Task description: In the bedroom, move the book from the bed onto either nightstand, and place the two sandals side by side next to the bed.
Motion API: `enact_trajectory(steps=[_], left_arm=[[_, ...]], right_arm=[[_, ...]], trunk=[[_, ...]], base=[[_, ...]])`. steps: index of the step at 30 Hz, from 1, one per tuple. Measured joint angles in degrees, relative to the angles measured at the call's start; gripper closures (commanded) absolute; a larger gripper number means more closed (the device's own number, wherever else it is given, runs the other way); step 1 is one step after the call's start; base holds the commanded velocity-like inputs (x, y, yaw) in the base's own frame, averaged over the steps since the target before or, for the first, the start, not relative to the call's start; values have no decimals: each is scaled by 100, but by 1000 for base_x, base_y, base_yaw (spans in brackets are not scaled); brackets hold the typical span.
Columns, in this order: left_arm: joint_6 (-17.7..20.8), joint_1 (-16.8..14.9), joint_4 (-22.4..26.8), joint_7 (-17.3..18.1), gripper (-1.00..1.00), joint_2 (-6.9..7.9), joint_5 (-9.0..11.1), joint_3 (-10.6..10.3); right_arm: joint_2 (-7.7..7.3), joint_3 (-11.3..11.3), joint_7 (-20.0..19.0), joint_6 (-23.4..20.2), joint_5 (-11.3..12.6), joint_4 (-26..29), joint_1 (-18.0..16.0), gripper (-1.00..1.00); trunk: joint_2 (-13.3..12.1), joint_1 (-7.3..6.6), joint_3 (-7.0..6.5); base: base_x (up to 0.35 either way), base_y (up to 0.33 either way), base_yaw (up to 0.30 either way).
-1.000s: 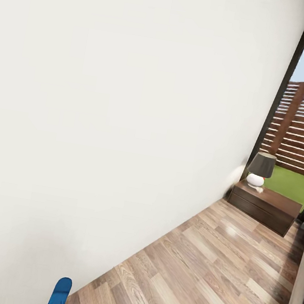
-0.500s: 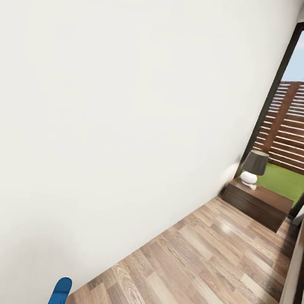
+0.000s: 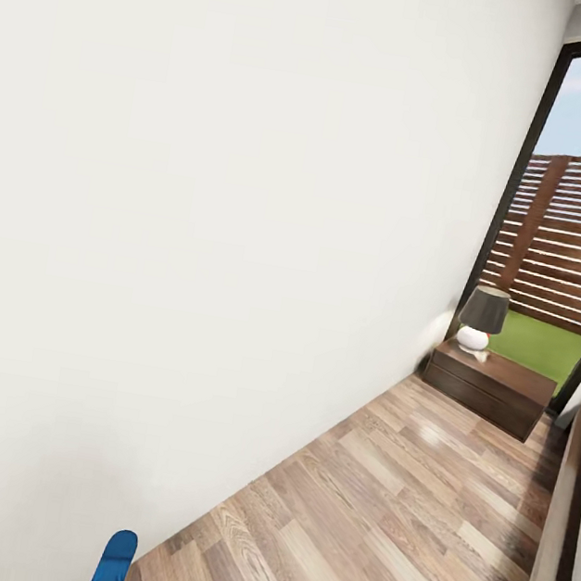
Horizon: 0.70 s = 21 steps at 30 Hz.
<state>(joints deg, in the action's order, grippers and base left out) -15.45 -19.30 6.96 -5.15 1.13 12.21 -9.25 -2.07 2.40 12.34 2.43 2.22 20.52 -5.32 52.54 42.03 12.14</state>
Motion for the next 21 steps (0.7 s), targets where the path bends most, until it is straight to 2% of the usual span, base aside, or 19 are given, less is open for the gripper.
enact_trajectory(steps=[5, 9, 13, 17, 21], left_arm=[[-1, -1, 0, 0, 100, -4, 0, -3], [3, -3, 0, 1, 100, -7, -1, -1], [4, -5, 3, 2, 100, -8, -1, -4], [6, -8, 6, 15, 100, -12, -2, -5], [14, -8, 5, 32, 100, -29, -4, -3]], right_arm=[[20, 22, -2, -3, -5, 18, 0, -100], [158, 185, -9, -33, -11, 50, -17, -100], [258, 315, -24, -243, -4, 36, -132, -100], [553, 380, -34, -747, -3, 11, -348, -100], [723, 509, -32, -1056, -2, 16, -434, -100]], trunk=[[0, 0, 0], [0, 0, 0], [0, 0, 0], [0, 0, 0], [0, 0, 0]], base=[[0, 0, 0], [0, 0, 0], [0, 0, 0], [0, 0, 0], [0, 0, 0]])
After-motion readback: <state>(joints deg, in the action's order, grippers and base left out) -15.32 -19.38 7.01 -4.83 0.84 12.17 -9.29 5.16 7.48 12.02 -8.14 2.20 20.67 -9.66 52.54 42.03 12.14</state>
